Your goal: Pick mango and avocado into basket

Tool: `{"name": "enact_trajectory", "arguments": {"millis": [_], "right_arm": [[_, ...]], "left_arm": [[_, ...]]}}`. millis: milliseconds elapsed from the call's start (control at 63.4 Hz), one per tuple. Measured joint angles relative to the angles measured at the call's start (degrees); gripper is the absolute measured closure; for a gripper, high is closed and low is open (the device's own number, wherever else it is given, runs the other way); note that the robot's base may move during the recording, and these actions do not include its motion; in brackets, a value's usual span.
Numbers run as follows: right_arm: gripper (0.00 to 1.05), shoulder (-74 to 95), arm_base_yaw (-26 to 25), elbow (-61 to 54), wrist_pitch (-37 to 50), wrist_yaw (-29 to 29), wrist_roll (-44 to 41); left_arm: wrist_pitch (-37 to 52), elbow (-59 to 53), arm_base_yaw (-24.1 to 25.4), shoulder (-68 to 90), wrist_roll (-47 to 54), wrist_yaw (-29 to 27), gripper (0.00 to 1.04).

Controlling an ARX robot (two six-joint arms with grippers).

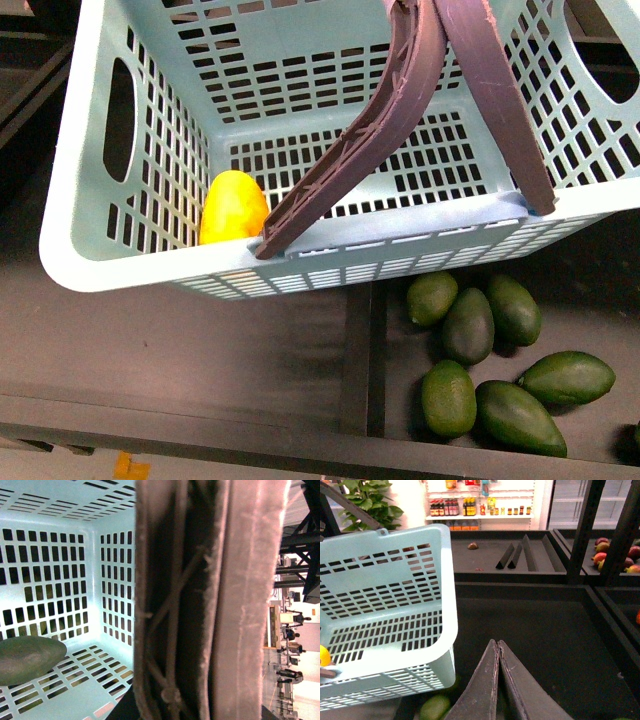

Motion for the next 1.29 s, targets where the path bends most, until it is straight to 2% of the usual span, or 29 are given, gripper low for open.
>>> {"name": "enact_trajectory", "arguments": {"millis": [205, 347, 378, 489, 520, 552, 583, 615, 646, 709, 773, 946, 1167, 1293], "right_arm": [[0.33, 0.0, 0.0, 0.0, 0.0, 0.0, 0.0], [0.10, 0.0, 0.0, 0.0, 0.0, 0.0, 0.0], [0.07, 0.0, 0.0, 0.0, 0.0, 0.0, 0.0], [0.09, 0.0, 0.0, 0.0, 0.0, 0.0, 0.0], [0.09, 0.0, 0.0, 0.0, 0.0, 0.0, 0.0], [0.09, 0.0, 0.0, 0.0, 0.0, 0.1, 0.0], [0.09, 0.0, 0.0, 0.0, 0.0, -0.1, 0.0], [0.09, 0.0, 0.0, 0.0, 0.0, -0.1, 0.0], [0.09, 0.0, 0.0, 0.0, 0.0, -0.1, 0.0], [0.09, -0.1, 0.0, 0.0, 0.0, 0.0, 0.0], [0.09, -0.1, 0.0, 0.0, 0.0, 0.0, 0.0], [0.09, -0.1, 0.0, 0.0, 0.0, -0.1, 0.0], [0.09, -0.1, 0.0, 0.0, 0.0, 0.0, 0.0], [0.09, -0.1, 0.0, 0.0, 0.0, 0.0, 0.0]], "left_arm": [[0.0, 0.0, 0.0, 0.0, 0.0, 0.0, 0.91], [0.0, 0.0, 0.0, 0.0, 0.0, 0.0, 0.91], [0.0, 0.0, 0.0, 0.0, 0.0, 0.0, 0.91], [0.0, 0.0, 0.0, 0.0, 0.0, 0.0, 0.91], [0.5, 0.0, -0.3, 0.0, -0.8, -3.0, 0.91], [1.7, -0.1, -1.0, 0.0, -3.0, -9.2, 0.91], [2.0, 0.1, -1.7, 0.3, -5.9, -18.0, 0.91], [1.9, 0.6, -2.2, 0.9, -8.7, -23.8, 0.91], [1.4, 1.6, -2.3, 1.9, -10.3, -28.4, 0.91], [-0.5, 4.6, -1.6, 4.5, -11.4, -34.0, 0.91], [-3.1, 8.5, 0.2, 8.2, -11.1, -36.3, 0.91], [-9.4, 18.8, 5.6, 19.0, -14.1, -38.0, 0.91], [-21.1, 36.5, 11.8, 31.7, -24.7, -42.5, 0.91], [-22.8, 44.7, 15.1, 36.8, -30.5, -42.8, 0.91]]}}
